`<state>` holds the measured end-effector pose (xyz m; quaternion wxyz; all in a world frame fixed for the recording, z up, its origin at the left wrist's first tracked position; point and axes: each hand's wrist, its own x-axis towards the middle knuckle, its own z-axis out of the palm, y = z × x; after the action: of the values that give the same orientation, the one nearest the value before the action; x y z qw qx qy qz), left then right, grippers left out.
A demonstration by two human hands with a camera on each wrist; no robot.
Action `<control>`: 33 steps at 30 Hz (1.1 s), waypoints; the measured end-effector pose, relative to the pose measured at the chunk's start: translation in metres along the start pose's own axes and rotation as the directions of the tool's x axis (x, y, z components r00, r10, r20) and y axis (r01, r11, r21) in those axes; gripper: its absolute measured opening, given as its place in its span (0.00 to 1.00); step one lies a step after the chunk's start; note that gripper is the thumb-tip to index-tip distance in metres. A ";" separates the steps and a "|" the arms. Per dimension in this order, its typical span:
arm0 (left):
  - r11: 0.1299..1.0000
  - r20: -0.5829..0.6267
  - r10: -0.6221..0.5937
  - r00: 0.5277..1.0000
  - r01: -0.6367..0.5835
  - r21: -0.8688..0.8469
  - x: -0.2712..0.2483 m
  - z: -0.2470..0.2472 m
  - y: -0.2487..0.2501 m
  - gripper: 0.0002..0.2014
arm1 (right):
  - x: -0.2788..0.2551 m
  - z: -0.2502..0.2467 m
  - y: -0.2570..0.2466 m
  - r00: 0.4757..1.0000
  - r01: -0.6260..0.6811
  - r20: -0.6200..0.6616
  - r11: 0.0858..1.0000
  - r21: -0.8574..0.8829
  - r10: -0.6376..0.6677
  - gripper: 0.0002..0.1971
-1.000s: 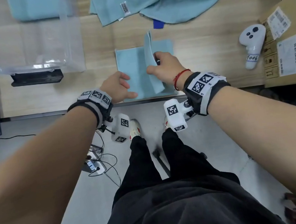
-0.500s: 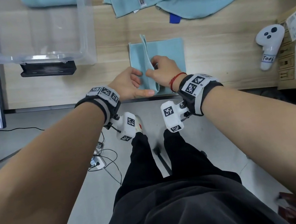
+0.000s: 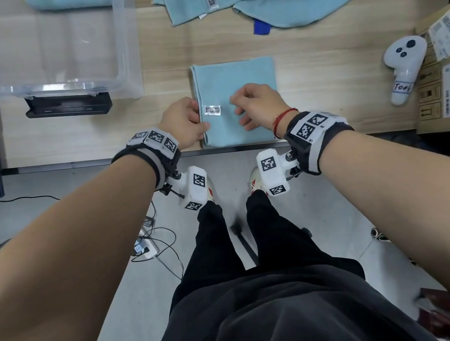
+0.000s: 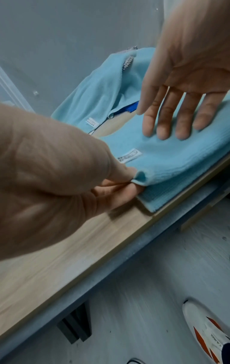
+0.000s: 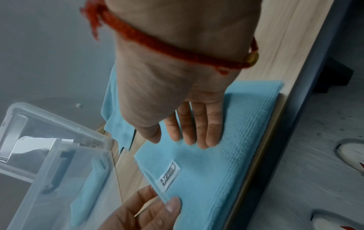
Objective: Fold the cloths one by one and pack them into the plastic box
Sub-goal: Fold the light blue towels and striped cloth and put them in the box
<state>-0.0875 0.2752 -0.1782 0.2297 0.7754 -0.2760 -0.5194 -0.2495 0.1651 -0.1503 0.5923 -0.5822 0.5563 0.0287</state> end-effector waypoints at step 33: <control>0.873 0.007 0.171 0.985 -0.155 0.463 -0.018 0.013 0.005 0.16 | -0.029 -0.036 0.059 0.923 0.354 0.225 0.457 -0.816 -0.313 0.49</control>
<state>-0.1061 0.2828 -0.1670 0.0863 0.7904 -0.4521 -0.4042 -0.3232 0.1753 -0.1579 0.2415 -0.8910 0.3343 0.1899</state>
